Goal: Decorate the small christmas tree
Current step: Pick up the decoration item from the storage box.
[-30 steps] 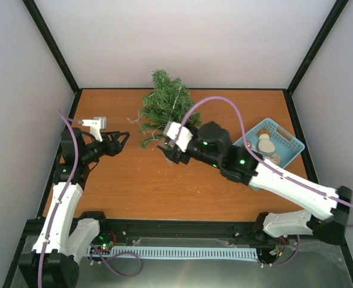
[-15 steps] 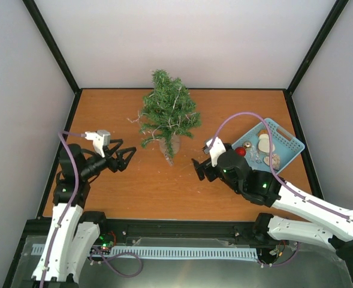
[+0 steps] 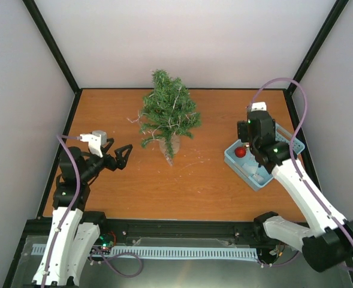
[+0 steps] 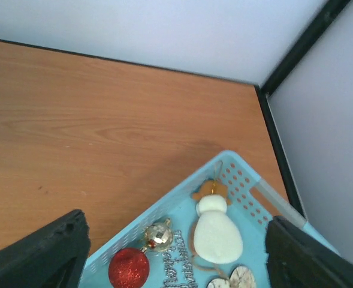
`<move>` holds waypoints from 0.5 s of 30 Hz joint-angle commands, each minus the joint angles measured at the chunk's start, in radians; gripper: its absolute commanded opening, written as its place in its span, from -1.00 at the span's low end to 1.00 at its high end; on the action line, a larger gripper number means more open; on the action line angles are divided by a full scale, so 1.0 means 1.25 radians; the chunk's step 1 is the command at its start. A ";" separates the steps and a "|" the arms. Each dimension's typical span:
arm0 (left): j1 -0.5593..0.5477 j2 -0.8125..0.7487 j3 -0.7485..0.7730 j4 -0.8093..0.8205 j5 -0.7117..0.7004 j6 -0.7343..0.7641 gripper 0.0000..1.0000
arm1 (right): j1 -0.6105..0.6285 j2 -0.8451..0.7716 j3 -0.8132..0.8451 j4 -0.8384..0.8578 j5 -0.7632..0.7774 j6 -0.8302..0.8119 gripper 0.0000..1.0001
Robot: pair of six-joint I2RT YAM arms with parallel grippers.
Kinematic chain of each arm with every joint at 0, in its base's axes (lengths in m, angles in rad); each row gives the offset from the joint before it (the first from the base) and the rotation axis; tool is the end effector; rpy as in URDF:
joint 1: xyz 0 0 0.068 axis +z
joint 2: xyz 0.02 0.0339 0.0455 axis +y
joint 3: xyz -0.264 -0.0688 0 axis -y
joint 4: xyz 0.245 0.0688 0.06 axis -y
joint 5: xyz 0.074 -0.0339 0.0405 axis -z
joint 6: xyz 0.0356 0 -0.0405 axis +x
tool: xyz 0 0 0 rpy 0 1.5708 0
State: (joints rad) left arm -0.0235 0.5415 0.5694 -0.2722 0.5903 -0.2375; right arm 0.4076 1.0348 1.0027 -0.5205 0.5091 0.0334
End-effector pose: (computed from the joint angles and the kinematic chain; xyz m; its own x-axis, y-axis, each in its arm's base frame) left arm 0.1370 -0.0230 0.2913 -0.3667 -0.1869 -0.9114 0.4869 0.7962 -0.3591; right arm 0.2102 0.0718 0.3374 -0.4805 -0.1757 -0.8592 0.0508 0.9725 -0.2273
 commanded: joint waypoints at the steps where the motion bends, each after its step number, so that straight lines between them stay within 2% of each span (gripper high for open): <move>1: -0.003 0.007 0.019 -0.033 -0.096 -0.009 0.99 | -0.097 0.114 0.012 0.009 -0.056 -0.035 0.52; 3: -0.008 0.006 0.012 -0.022 -0.071 -0.008 0.99 | -0.129 0.174 0.012 -0.002 -0.066 -0.039 0.39; 7: -0.014 0.002 0.001 -0.004 -0.051 -0.005 1.00 | -0.199 0.261 0.009 0.006 -0.045 -0.055 -0.01; 10: -0.013 0.003 0.000 0.000 -0.045 -0.004 1.00 | -0.216 0.304 0.000 0.029 -0.026 -0.057 -0.11; 15: -0.013 -0.004 -0.001 0.000 -0.042 0.001 1.00 | -0.246 0.306 -0.053 0.117 -0.208 0.019 -0.24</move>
State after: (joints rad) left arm -0.0360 0.5484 0.5678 -0.2920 0.5270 -0.2398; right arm 0.1322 1.4296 0.9840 -0.4747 0.4099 -0.0208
